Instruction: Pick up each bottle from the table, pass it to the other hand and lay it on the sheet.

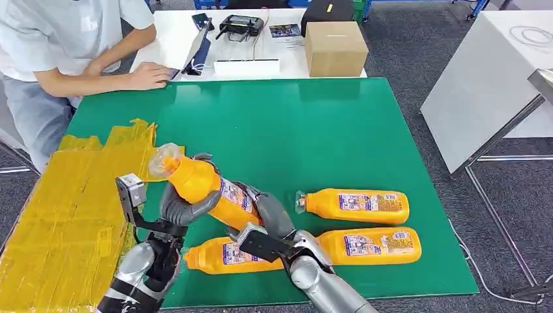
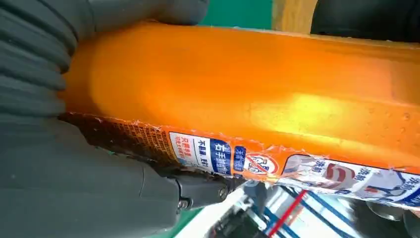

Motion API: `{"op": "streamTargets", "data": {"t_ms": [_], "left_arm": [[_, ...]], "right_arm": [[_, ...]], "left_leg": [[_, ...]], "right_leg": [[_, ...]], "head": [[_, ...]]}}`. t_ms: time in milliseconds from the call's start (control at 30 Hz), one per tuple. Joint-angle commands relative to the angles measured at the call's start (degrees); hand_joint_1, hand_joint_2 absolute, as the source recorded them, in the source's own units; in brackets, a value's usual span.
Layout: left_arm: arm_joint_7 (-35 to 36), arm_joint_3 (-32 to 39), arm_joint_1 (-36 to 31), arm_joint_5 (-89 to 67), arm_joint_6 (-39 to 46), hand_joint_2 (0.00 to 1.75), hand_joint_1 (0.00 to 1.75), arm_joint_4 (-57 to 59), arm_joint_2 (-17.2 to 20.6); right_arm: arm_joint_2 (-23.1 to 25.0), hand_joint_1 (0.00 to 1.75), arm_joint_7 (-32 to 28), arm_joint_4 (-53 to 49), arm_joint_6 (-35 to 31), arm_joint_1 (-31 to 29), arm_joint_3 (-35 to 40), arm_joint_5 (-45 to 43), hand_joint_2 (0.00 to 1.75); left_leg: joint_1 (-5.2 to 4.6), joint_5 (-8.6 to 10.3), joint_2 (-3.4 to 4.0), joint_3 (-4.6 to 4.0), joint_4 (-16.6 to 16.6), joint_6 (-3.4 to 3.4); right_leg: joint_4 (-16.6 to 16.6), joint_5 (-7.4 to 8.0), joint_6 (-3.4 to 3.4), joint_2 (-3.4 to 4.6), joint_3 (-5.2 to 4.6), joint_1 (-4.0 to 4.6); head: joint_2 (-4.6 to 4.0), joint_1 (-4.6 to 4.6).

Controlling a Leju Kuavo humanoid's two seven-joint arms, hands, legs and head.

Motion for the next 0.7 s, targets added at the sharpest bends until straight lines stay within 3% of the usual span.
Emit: {"op": "streamTargets", "data": {"t_ms": [33,100,233,533,633,700], "left_arm": [[-0.05,1.34,-3.48,-1.89,2.2,1.75,1.75,-1.37,1.86],[-2.83,1.19,-4.24,-10.1,9.57,1.75,1.75,-1.65,2.32],[-3.34,2.35,-6.09,-16.81,15.39,1.75,1.75,-1.83,2.95],[-3.6,2.7,-6.21,-17.43,15.97,1.75,1.75,-1.82,3.19],[-4.87,2.63,-7.35,-34.07,28.52,1.75,1.75,-0.3,4.92],[-0.72,3.98,-9.25,-54.71,38.21,1.75,1.75,3.12,6.89]], "right_arm": [[-2.72,0.0,-0.42,-5.91,-1.03,0.48,-0.37,0.09,1.75],[-3.46,0.0,-1.2,-9.77,-2.28,1.49,-0.55,0.57,1.75],[-5.66,0.0,-1.41,-19.91,-3.57,3.78,-0.99,1.7,1.75],[-6.12,0.0,-1.24,-21.74,-3.62,4.34,-1.16,1.8,1.75],[-6.28,0.0,-2.98,-24.39,-5.32,5.31,-1.85,1.95,1.75],[-7.0,0.0,-3.15,-28.9,-6.31,6.87,-2.75,2.1,1.75]], "left_leg": [[0.03,-0.09,-0.13,0.21,0.01,-0.01],[0.03,-0.1,-0.06,0.27,-0.03,-0.01],[0.01,-0.04,-0.18,0.01,0.04,0.0],[0.02,-0.06,-0.1,0.14,-0.01,0.01],[0.02,-0.04,-0.09,0.1,-0.01,0.0],[0.0,-0.04,-0.08,0.11,-0.02,-0.01]], "right_leg": [[-0.02,-0.11,-0.04,-0.09,0.25,0.03],[-0.05,-0.1,-0.04,-0.02,0.3,0.04],[0.04,-0.08,-0.01,-0.15,0.05,0.01],[-0.03,-0.07,-0.02,-0.07,0.17,0.02],[-0.03,-0.05,-0.02,-0.07,0.13,0.01],[-0.01,-0.07,-0.03,-0.06,0.13,0.0]], "head": [[0.0,0.0],[0.0,-0.02],[0.0,-0.02],[0.0,-0.02],[0.0,-0.02],[0.0,-0.02]]}}
